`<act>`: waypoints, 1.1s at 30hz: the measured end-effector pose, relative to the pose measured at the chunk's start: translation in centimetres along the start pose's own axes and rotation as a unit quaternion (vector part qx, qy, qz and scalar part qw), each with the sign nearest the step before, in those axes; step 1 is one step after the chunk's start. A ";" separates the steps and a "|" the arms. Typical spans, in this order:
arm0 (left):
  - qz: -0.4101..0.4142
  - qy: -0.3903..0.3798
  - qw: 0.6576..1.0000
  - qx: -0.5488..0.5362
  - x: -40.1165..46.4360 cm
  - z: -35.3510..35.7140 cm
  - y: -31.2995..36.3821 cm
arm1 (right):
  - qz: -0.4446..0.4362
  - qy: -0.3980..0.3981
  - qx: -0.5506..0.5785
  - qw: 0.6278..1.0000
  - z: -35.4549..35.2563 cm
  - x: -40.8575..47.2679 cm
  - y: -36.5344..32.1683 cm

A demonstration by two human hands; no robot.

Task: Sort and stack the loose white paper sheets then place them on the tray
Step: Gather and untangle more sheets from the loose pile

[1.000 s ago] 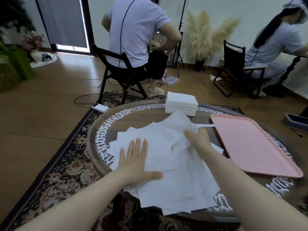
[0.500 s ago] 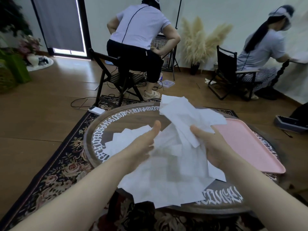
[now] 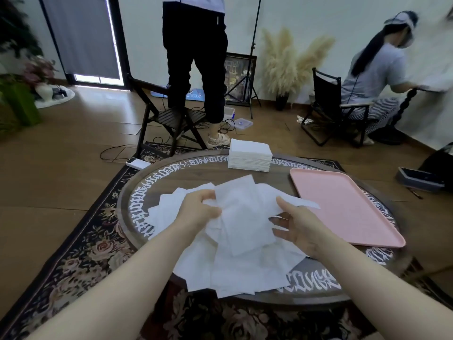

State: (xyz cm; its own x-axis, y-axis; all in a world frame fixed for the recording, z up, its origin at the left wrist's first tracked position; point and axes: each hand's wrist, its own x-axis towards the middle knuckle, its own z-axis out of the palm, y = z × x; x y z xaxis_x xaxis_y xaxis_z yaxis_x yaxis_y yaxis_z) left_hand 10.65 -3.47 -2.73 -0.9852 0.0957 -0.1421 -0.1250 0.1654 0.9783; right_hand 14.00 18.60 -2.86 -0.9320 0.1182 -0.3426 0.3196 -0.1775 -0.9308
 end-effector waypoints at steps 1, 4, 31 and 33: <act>-0.020 -0.002 1.000 -0.003 0.2 -0.2 -0.3 | -0.001 0.014 -0.011 1.000 -0.3 0.3 0.1; -0.041 0.011 0.999 0.001 1.0 0.0 -1.1 | -0.023 0.060 -0.072 0.995 -0.9 1.0 0.4; 0.116 0.078 0.966 0.215 3.0 -1.0 -0.9 | 0.002 -0.026 -0.430 0.903 0.9 2.2 2.4; 0.158 0.142 0.949 0.232 3.0 -1.8 -0.2 | -0.021 -0.023 -0.446 0.894 1.0 2.3 2.9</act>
State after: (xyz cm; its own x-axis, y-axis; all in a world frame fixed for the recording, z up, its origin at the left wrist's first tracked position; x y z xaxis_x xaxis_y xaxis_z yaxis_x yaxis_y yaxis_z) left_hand 7.55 -4.96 -3.04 -0.9650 -0.0457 0.2581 0.1815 0.5941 0.7837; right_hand 12.61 17.39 -6.18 -0.9459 0.0618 -0.3186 0.2737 0.6794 -0.6808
